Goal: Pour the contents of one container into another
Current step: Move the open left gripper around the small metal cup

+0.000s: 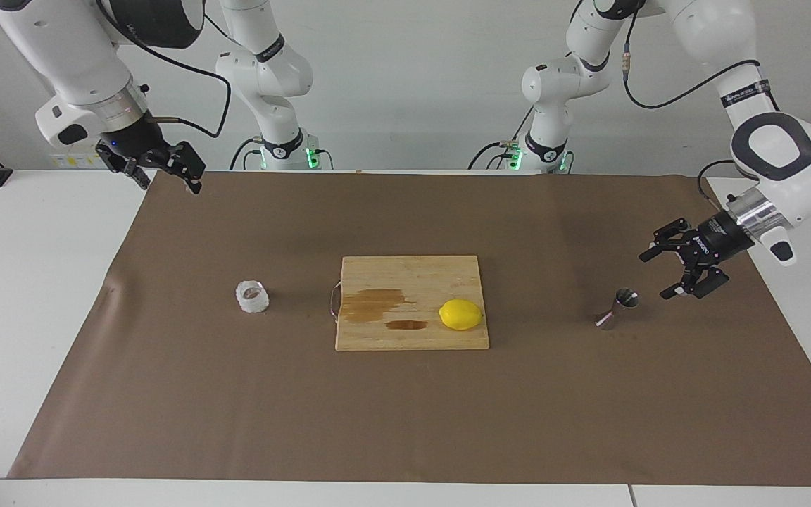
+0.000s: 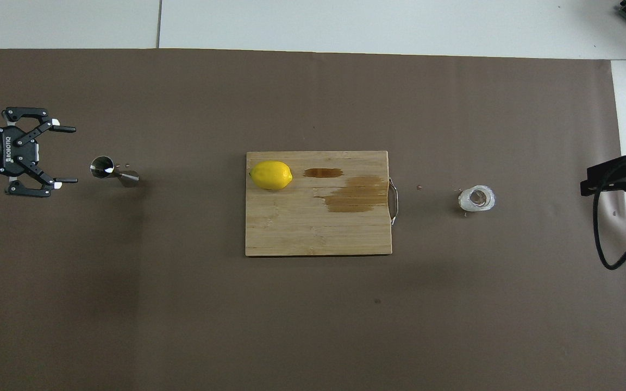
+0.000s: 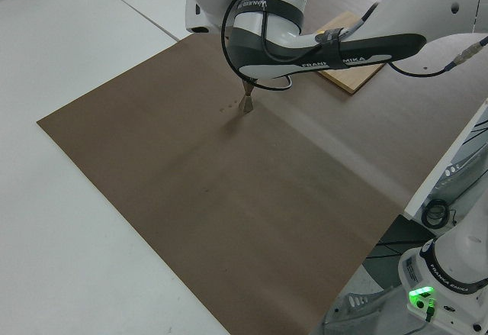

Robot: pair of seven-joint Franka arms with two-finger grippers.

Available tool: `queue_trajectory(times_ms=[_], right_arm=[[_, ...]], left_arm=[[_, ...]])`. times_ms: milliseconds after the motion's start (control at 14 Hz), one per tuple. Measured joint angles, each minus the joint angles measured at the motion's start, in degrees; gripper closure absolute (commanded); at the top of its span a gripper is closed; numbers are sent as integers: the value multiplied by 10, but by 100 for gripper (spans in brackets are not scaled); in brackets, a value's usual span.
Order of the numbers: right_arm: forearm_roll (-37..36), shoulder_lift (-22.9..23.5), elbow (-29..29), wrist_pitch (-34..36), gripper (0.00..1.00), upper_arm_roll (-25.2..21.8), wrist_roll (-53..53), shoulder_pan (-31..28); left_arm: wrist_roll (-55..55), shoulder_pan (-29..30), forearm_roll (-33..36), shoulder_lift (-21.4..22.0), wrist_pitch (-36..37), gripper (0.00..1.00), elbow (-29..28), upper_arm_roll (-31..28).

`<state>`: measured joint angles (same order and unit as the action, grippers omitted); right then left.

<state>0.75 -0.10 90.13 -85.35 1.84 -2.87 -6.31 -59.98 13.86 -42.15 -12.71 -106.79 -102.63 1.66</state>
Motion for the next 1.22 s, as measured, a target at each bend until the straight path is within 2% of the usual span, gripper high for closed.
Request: queue_trajectory(times_ms=[430, 787, 1217], right_arm=[[0, 0, 0, 0, 0, 0, 0, 0], [0, 0, 0, 0, 0, 0, 0, 0], [0, 0, 0, 0, 0, 0, 0, 0]], left_arm=[[-14, 18, -34, -45, -9, 0, -5, 0], [-15, 28, -131, -49, -43, 0, -46, 0], [-10, 33, -176, -52, -50, 0, -75, 3]])
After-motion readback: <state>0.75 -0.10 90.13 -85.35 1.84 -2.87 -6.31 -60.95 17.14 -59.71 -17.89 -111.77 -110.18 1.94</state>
